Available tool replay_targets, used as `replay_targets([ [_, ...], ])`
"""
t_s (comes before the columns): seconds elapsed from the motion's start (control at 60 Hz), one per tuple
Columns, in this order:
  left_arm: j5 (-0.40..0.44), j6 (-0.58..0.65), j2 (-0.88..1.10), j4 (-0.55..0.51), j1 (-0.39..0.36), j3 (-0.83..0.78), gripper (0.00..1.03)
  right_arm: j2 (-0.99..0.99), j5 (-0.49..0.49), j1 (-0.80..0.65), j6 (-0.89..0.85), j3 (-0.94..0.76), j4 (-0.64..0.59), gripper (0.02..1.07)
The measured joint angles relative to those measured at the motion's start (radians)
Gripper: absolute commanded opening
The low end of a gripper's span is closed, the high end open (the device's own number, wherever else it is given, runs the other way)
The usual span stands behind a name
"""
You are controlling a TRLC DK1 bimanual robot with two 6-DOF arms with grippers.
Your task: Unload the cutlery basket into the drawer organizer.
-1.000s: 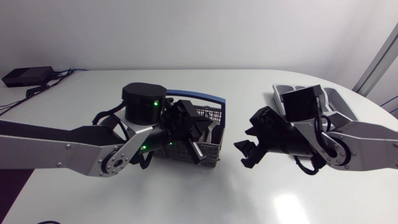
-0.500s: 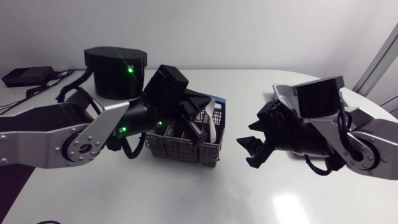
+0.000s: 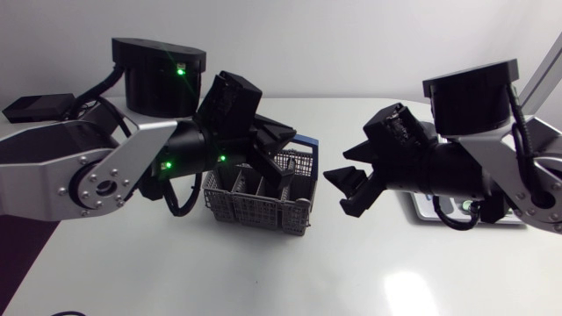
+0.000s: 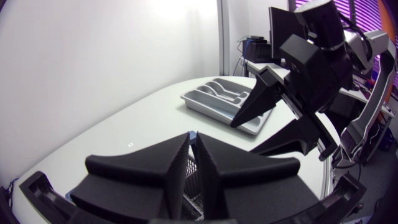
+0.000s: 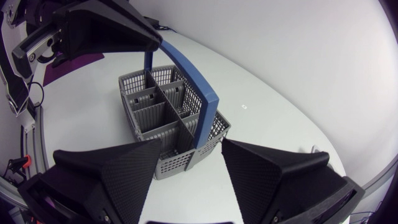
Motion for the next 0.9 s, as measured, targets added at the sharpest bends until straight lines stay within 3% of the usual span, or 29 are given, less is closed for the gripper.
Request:
replay_targets([
  [0.1,0.034,0.054,0.029,-0.031,0.006,0.0,0.34,0.0,0.0,-0.001,0.0,-0.02,0.006,0.74],
  [0.417,0.064,0.328,0.082,-0.106,-0.037,-0.037,0.36,0.002,-0.001,-0.031,-0.001,-0.071,0.032,0.76],
  [0.717,0.063,0.544,0.109,-0.368,-0.066,0.049,0.36,0.002,-0.024,-0.054,-0.009,-0.121,0.035,0.76],
  [0.9,0.032,0.631,0.14,-0.451,-0.075,0.129,0.4,-0.005,-0.024,-0.054,-0.013,-0.123,0.034,0.76],
])
